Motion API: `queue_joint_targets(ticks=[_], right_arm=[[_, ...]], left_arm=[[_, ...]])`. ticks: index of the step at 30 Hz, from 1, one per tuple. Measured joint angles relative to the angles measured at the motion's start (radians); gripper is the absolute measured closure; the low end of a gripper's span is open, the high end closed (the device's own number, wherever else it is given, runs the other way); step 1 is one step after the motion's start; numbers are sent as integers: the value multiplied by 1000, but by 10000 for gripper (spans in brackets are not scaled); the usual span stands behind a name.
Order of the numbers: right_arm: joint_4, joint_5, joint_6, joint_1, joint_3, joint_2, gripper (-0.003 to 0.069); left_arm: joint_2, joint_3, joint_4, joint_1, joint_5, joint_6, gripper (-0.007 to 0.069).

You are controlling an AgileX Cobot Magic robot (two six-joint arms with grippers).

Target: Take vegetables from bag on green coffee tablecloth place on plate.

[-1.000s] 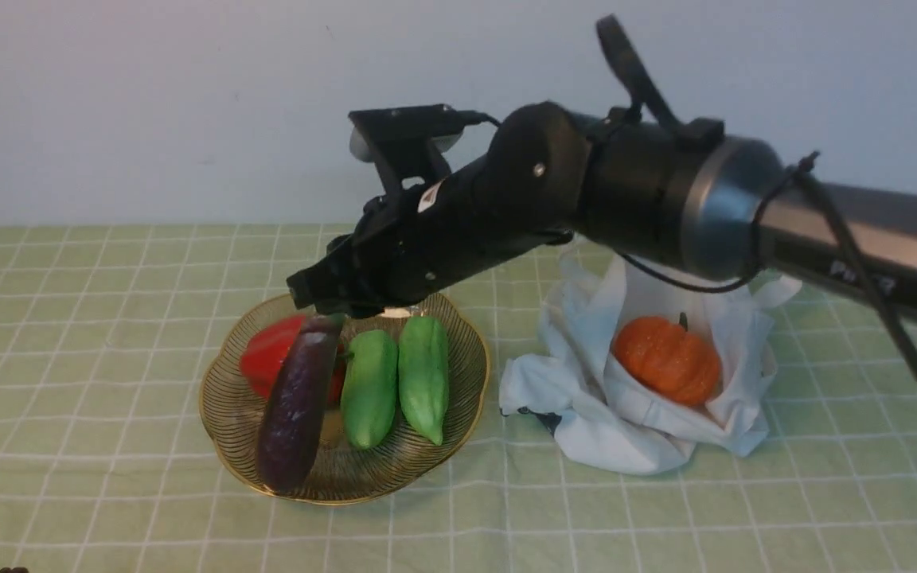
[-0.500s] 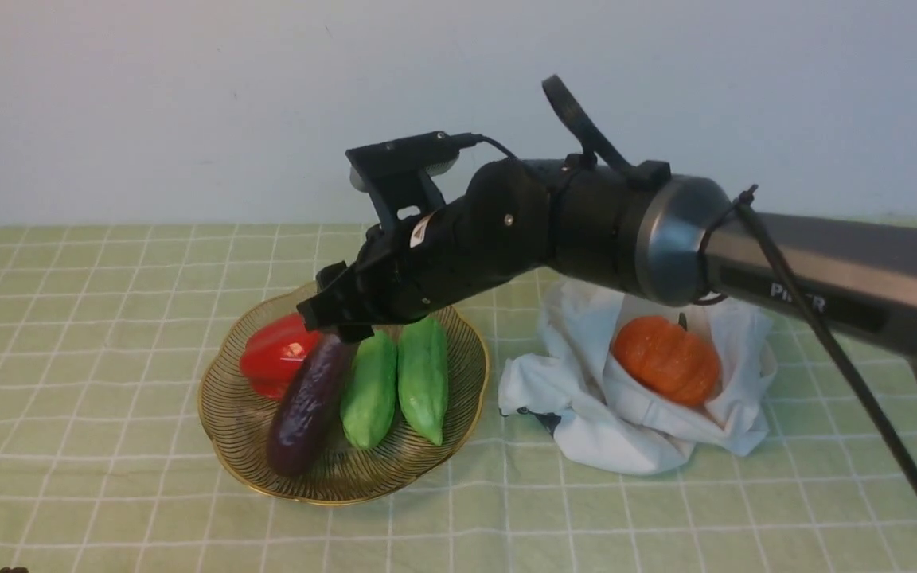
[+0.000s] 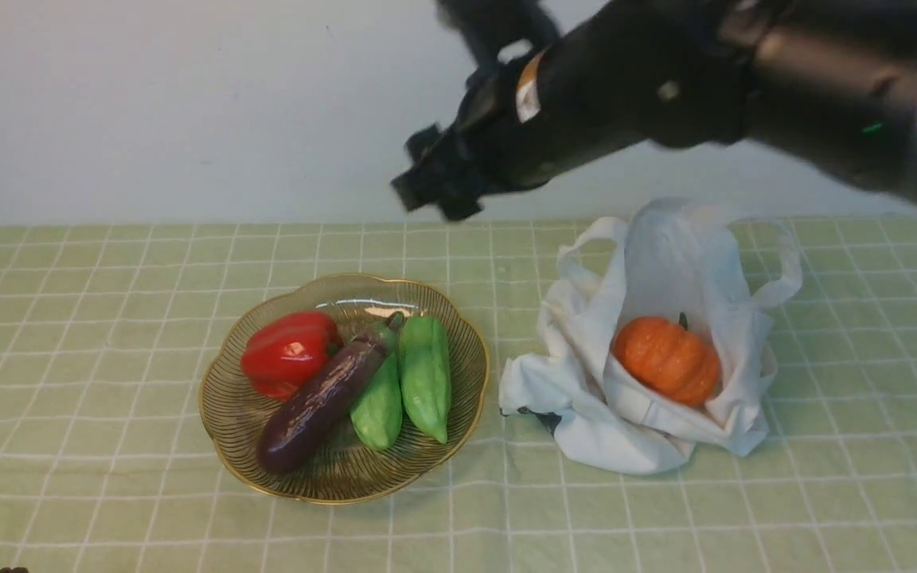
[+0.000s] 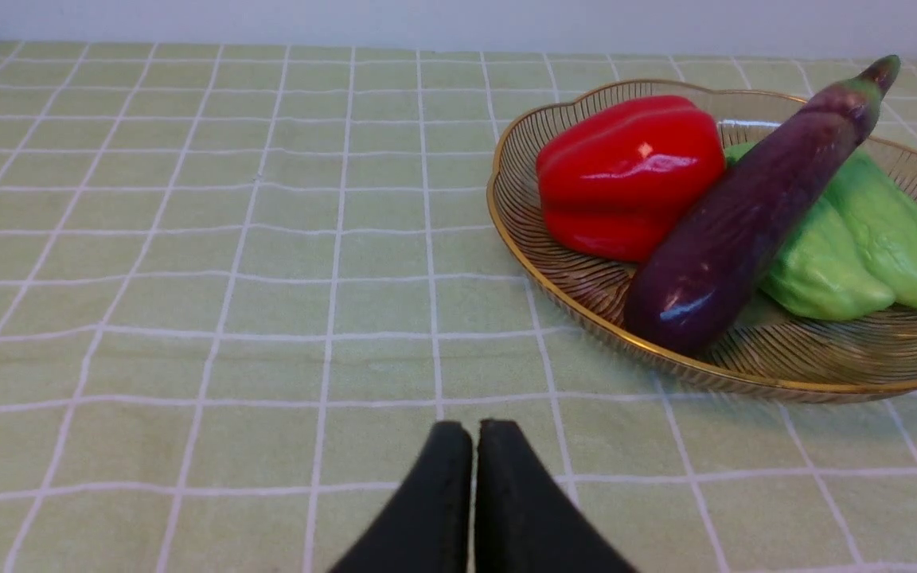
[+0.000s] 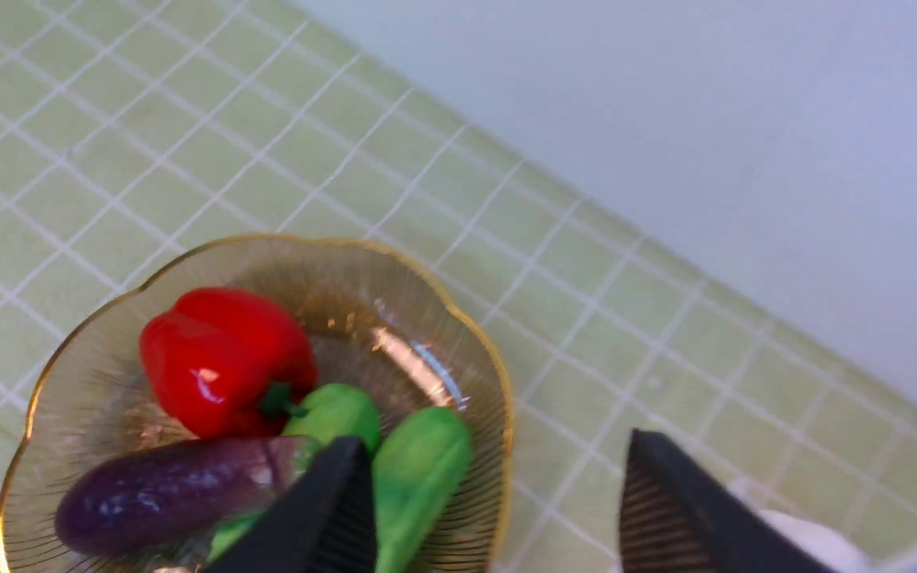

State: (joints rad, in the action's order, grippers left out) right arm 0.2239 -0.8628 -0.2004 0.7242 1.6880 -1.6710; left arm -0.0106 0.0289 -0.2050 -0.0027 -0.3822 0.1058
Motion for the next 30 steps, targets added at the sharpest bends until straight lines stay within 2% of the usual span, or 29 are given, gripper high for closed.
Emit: queue_joint_targets(ticks=[1,2,4,7,10,11,12,15,17,18,19,22,26,30], right_arm=[[14,-7,-5,0,0,11,335],[56,-50,-37,0,0,86,437],[95,-102,-65,0,-4,195,575],[122,-127,-85,0,-69,372,655],[127,-108,-104,0,-180,532,669],[133,-62,-146,0,-288,648,671],[135,-62,-153,0,-303,648,671],[174,161,-288,0,-600,952,673],[188,224,-314,0,-693,1028,674],[200,335,-342,0,-828,1174,673],[200,345,-345,0,-843,1188,673],[207,466,-377,0,-1059,1398,673],[210,551,-399,0,-1224,1592,673],[210,617,-438,0,-1299,1683,673]], left_arm=[[0,0,0,0,0,0,629],[0,0,0,0,0,0,629],[0,0,0,0,0,0,629],[0,0,0,0,0,0,629],[0,0,0,0,0,0,629],[0,0,0,0,0,0,629],[0,0,0,0,0,0,629],[0,0,0,0,0,0,629],[0,0,0,0,0,0,629],[0,0,0,0,0,0,629],[0,0,0,0,0,0,629],[0,0,0,0,0,0,629],[0,0,0,0,0,0,629],[0,0,0,0,0,0,629]])
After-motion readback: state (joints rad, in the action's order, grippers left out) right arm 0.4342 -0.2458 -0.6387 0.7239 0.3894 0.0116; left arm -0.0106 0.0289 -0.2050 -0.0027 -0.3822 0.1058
